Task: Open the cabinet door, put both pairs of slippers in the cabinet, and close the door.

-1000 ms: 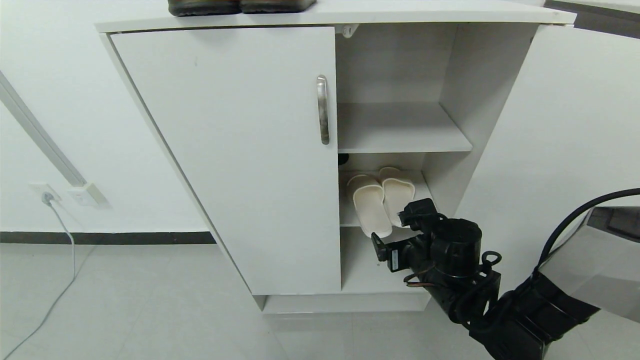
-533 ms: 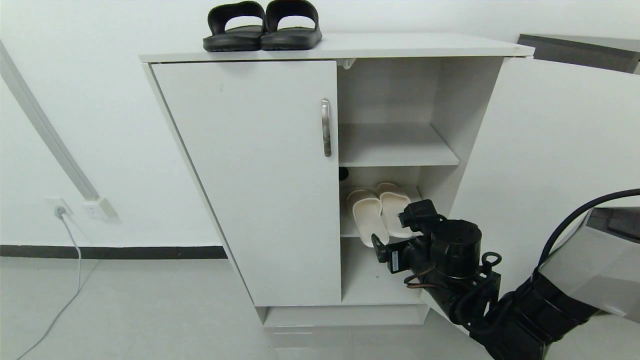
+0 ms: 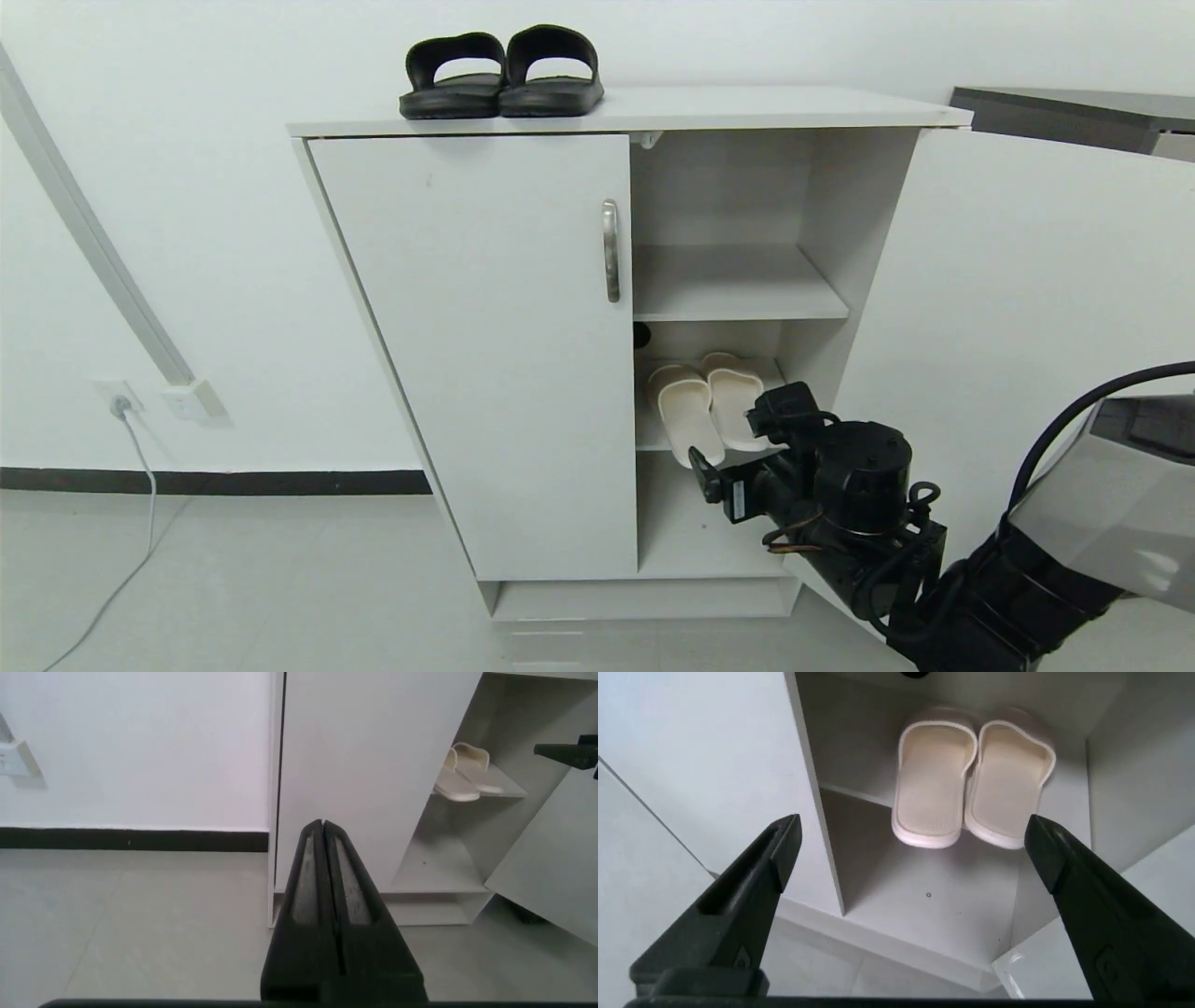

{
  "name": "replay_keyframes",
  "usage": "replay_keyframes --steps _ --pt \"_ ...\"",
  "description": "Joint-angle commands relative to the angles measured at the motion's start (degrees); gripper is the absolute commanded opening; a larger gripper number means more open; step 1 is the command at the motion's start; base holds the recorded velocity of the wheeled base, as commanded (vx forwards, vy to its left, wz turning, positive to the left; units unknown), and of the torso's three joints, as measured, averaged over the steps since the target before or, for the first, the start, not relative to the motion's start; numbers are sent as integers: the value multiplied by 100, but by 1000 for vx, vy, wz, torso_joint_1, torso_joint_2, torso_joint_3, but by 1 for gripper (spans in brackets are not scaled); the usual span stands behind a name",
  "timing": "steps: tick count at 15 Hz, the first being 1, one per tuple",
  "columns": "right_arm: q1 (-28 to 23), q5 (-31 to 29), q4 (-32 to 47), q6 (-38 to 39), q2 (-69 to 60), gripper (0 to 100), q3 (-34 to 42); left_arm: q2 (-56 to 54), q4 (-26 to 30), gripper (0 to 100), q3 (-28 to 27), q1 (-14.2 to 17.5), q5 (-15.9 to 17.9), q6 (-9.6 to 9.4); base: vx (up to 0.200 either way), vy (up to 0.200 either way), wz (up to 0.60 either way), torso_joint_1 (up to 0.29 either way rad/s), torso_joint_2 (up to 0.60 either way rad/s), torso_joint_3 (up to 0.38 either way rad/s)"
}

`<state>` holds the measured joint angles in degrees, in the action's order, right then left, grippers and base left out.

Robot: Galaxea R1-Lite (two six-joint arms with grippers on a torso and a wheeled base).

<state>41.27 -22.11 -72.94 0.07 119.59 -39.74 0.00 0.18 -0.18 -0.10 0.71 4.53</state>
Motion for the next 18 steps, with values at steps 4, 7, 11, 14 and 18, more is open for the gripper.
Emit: replay_keyframes --steps 4,7,11,14,18 --pt "13 5 -1 1 21 100 1 9 -1 0 1 1 0 12 0 150 0 5 2 5" --pt "13 5 -19 1 3 100 10 0 -1 0 1 1 0 12 0 200 0 5 -1 2" --pt "215 779 -326 -16 -507 100 590 0 -1 0 1 1 0 12 0 200 0 2 4 5" --pt "242 805 -335 -16 -507 100 617 9 -1 0 1 1 0 12 0 200 0 9 4 2" --pt "259 814 -353 -16 -489 100 608 0 -1 0 1 1 0 12 0 200 0 4 4 2"
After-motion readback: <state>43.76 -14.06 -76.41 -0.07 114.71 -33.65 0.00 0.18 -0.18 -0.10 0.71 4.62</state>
